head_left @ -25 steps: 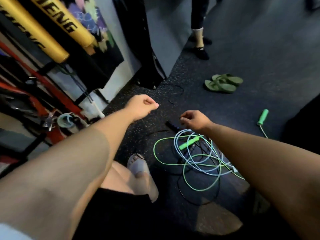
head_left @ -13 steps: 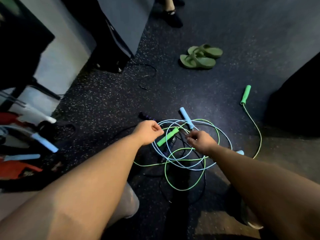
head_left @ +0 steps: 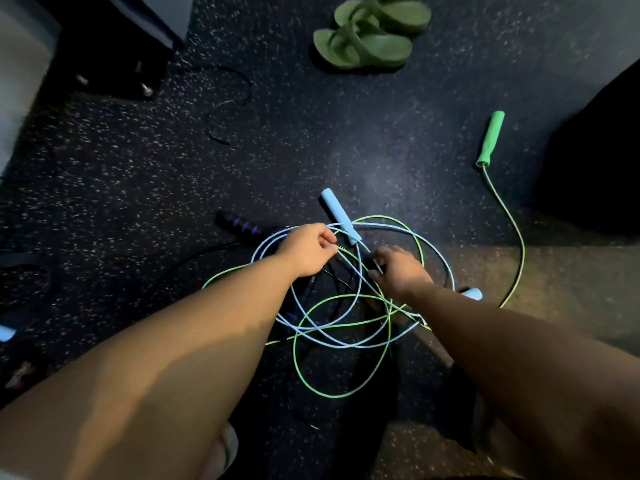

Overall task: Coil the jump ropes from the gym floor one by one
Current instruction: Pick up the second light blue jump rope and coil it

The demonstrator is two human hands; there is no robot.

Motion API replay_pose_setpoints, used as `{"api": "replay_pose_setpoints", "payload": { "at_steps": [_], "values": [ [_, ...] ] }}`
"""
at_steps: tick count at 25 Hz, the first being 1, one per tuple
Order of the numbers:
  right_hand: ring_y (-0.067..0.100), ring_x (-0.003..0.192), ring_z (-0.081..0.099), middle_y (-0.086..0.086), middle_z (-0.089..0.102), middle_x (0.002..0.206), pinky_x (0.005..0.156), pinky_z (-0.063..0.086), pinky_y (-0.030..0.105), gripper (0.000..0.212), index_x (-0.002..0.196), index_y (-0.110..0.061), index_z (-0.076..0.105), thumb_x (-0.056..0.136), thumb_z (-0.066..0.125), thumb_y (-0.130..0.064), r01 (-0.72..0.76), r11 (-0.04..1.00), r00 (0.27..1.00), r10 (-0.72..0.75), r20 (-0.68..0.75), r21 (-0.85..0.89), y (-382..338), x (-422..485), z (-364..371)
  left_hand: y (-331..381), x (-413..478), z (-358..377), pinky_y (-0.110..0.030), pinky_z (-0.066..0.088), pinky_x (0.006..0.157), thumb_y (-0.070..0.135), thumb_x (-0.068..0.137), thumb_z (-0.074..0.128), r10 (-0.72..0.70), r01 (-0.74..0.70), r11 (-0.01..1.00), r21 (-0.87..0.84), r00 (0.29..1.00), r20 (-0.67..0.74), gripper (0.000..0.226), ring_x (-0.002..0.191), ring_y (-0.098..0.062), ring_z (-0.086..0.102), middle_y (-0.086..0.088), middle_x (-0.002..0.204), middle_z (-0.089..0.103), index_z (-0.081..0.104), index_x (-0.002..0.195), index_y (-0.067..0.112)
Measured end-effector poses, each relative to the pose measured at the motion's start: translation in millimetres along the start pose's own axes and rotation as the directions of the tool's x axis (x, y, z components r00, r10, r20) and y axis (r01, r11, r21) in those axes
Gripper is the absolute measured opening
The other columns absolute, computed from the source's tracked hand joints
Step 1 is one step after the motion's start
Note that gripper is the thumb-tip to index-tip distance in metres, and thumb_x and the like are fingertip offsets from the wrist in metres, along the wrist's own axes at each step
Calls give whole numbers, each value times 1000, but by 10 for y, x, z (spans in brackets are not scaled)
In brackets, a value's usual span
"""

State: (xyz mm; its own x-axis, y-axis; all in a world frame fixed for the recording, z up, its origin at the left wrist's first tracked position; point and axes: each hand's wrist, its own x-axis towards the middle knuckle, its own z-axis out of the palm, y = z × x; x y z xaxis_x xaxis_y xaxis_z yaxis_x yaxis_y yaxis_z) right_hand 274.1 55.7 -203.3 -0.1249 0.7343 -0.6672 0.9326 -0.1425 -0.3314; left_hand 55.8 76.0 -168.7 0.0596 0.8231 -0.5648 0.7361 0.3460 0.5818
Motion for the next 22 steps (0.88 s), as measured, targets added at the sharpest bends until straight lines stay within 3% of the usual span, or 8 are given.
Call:
{"api": "replay_pose_setpoints", "payload": {
  "at_steps": [3, 6, 7, 9, 11, 14, 17, 22],
  "values": [
    [30, 104, 60, 1, 61, 104, 93, 49, 42, 14, 96, -35, 56, 85, 60, -27, 88, 992, 993, -80, -86, 94, -2, 50, 58, 33, 173, 78, -26, 51, 81, 19, 91, 64, 47, -45, 997, 59, 999, -26, 17, 82, -16, 63, 7, 91, 69, 71, 107, 20],
    [29, 102, 59, 4, 60, 105, 90, 46, 36, 15, 98, -25, 63, 86, 59, -16, 103, 968, 950, -27, -311, 230, -29, 131, 18, 44, 280, 145, -27, 51, 84, 20, 91, 62, 54, -54, 989, 137, 999, 3, 17, 85, -13, 65, 14, 89, 67, 70, 104, 27],
    [29, 105, 56, 5, 59, 109, 91, 43, 37, 16, 102, -24, 65, 88, 60, -19, 59, 977, 921, 26, -389, 205, -45, 152, -31, 40, 299, 165, -28, 51, 84, 21, 91, 62, 69, -68, 986, 152, 998, 3, 16, 87, -14, 65, 16, 89, 67, 70, 103, 29],
    [30, 110, 52, 4, 59, 114, 93, 39, 42, 20, 107, -28, 66, 89, 58, -30, -78, 997, 883, 64, -466, -11, -79, 181, -131, 24, 311, 197, -31, 51, 87, 22, 90, 63, 101, -97, 982, 164, 995, -19, 17, 92, -15, 66, 14, 96, 69, 68, 104, 31],
    [31, 107, 59, 4, 66, 111, 92, 41, 42, 26, 107, -27, 65, 89, 54, -42, -110, 980, 939, 47, -340, -167, -139, 218, -131, -5, 346, 220, -35, 50, 91, 22, 91, 65, 109, -97, 980, 172, 992, -58, 20, 101, -17, 64, 9, 109, 69, 68, 109, 29],
    [28, 101, 66, 2, 71, 104, 87, 50, 36, 31, 104, -27, 62, 87, 57, -53, -140, 990, 986, 137, -91, -23, -266, 231, 11, -61, 380, 218, -39, 50, 95, 23, 91, 65, 110, -90, 980, 180, 988, -104, 24, 106, -22, 63, 4, 119, 66, 67, 115, 27],
    [30, 103, 65, 3, 71, 105, 85, 46, 37, 20, 102, -25, 62, 93, 52, -40, -35, 997, 994, 27, -107, -70, -333, 214, 137, -89, 397, 176, -42, 49, 98, 24, 91, 64, 122, -96, 974, 207, 986, -116, 36, 108, -25, 62, 0, 127, 62, 62, 128, 24],
    [30, 95, 55, -1, 58, 90, 78, 36, 34, 9, 101, -23, 51, 101, 45, -29, 369, 927, 914, -349, -208, 63, -235, -32, 74, -58, 338, -12, -43, 43, 107, 18, 90, 60, 73, -47, 980, 193, 988, -133, 58, 125, -28, 53, 0, 147, 46, 45, 146, 22]
  ]
}}
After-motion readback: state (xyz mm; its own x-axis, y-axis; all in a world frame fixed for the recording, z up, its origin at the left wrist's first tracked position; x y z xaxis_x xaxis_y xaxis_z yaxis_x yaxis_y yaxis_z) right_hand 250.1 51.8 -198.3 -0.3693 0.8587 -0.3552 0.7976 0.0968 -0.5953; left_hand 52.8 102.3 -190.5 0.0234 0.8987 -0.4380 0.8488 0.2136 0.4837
